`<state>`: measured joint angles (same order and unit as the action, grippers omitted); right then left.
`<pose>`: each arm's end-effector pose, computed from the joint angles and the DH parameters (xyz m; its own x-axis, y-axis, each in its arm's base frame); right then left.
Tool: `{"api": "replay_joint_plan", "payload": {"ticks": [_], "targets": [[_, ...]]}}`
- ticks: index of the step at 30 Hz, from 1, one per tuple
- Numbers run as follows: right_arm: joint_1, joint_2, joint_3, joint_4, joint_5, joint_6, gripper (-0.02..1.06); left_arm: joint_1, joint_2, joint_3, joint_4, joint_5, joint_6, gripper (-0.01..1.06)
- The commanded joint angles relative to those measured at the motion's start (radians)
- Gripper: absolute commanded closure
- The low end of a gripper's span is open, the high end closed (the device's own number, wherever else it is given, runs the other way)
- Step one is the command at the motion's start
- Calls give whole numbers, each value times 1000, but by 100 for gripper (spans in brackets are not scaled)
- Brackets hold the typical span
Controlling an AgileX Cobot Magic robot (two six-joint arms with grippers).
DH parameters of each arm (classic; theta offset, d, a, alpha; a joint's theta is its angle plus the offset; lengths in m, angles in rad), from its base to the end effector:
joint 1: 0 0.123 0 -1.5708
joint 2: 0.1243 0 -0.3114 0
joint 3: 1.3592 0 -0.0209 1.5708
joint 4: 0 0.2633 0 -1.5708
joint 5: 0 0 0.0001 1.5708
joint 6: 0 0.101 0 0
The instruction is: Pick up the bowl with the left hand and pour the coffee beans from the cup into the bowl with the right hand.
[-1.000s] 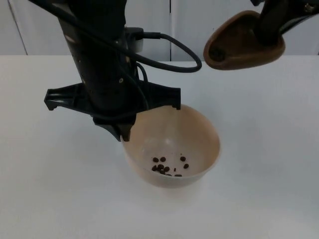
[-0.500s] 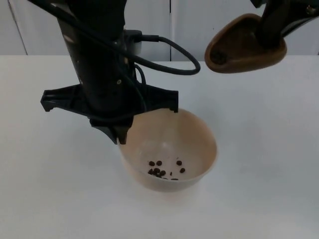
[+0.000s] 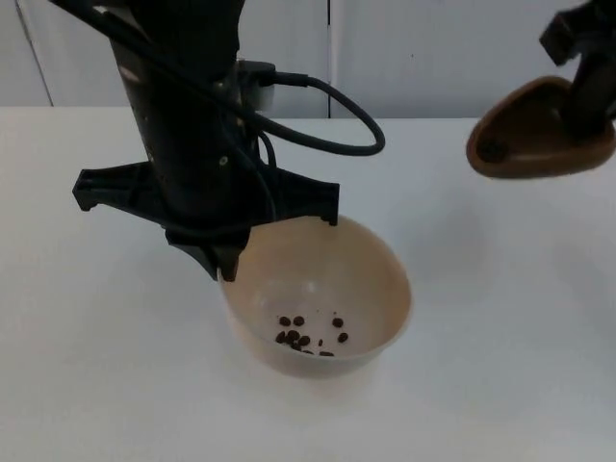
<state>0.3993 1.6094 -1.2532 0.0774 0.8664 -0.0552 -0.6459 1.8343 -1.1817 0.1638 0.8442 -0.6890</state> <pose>0.3224 0.1425 0.2891 -0.8327 -0.3568 -0.4235 -0.4153 0.9083 0.0513 0.3012 -0.2116 0.1890 -0.9770 0.0557 -0.2057 0.0550 0.9984 0.0090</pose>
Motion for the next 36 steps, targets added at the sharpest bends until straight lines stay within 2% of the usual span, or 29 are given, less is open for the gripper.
{"api": "replay_joint_plan", "payload": {"ticks": [1,7,11,15,16,19,22,27,36], "targets": [[-20,-8,46,10,-45,-8,104,-4,-10,1,10,6,4,105],[-81,-8,182,28,-166,-8,104,8,-10,1,9,-4,29,105],[-124,-8,247,40,-239,-13,104,50,-10,40,1,-60,34,105],[-136,-8,261,54,-297,-13,104,126,-10,136,-86,-187,82,105],[-136,-8,261,54,-297,-13,104,126,-10,136,-86,-187,82,105],[-136,-6,261,63,-329,-13,104,186,-10,198,-216,-288,195,105],[-136,23,261,63,-336,-13,104,213,-10,231,-234,-341,209,105],[-136,103,261,108,-368,-14,104,216,-8,231,-219,-345,209,105],[-136,218,261,110,-447,-17,104,216,-1,231,-217,-349,209,105]]}}
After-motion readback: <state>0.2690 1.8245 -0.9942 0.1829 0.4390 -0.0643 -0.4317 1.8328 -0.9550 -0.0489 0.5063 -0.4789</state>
